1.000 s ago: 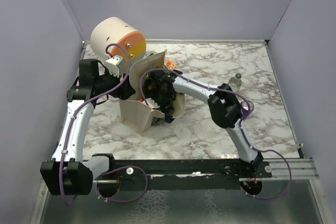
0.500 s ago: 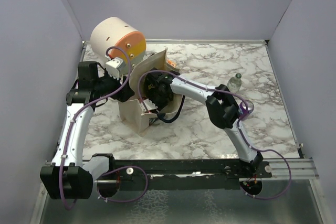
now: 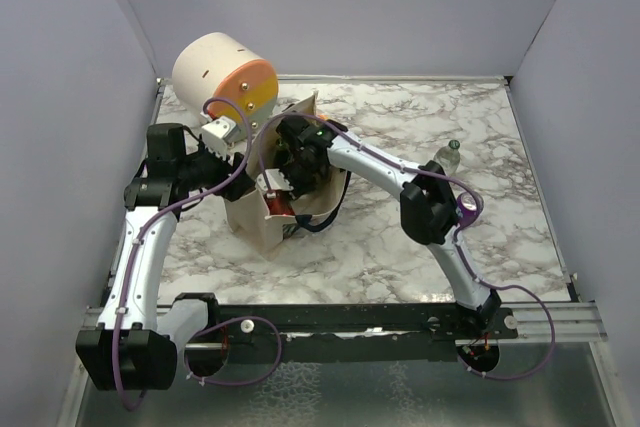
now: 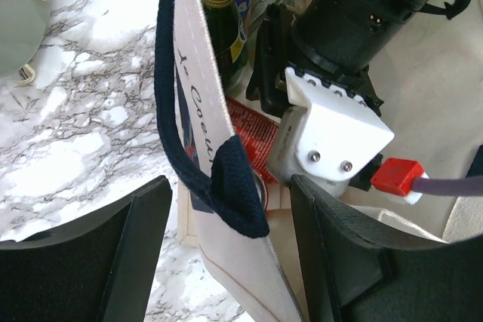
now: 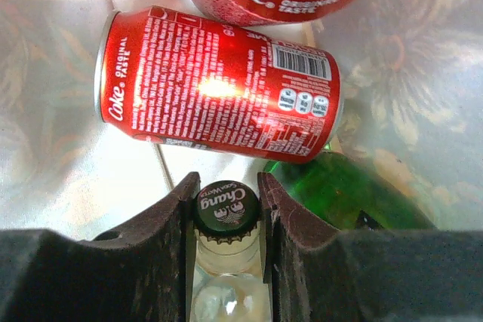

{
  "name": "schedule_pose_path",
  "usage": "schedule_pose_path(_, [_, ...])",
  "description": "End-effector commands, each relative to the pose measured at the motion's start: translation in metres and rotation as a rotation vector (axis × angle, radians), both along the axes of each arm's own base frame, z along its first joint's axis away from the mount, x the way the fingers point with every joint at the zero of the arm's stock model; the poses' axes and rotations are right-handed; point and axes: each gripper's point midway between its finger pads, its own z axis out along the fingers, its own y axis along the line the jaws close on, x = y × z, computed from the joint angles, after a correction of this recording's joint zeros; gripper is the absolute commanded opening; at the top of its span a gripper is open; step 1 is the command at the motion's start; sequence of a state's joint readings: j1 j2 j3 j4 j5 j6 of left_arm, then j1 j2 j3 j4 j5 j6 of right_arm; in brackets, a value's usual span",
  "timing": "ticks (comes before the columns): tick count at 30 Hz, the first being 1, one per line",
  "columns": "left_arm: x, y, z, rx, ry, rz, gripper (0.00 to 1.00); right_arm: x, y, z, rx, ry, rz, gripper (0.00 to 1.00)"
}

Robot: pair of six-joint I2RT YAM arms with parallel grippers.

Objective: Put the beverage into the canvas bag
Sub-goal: Adjust the drink in the canvas bag.

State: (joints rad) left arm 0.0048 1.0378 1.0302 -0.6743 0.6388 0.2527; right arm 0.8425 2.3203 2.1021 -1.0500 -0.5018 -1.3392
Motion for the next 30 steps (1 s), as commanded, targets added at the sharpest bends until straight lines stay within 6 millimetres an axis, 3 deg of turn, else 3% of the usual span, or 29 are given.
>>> schedule_pose_path(1, [-0.02, 0.0, -0.016, 0.009, 0.059, -0.029, 0.66, 0.01, 0.012, 0.069, 0.158, -0.018, -0.076, 0.01])
schedule_pose_path(11, [-0.018, -0.001, -0.016, 0.008, 0.056, -0.032, 0.66, 0.04, 0.006, 0.114, 0.286, 0.012, -0.227, 0.01])
schedule_pose_path(18, [-0.016, -0.001, -0.016, 0.006, 0.054, -0.034, 0.66, 0.056, -0.001, 0.131, 0.341, 0.053, -0.309, 0.01])
schedule_pose_path(30, [-0.013, -0.002, -0.015, 0.004, 0.048, -0.04, 0.65, 0.085, -0.032, 0.139, 0.356, 0.105, -0.478, 0.01])
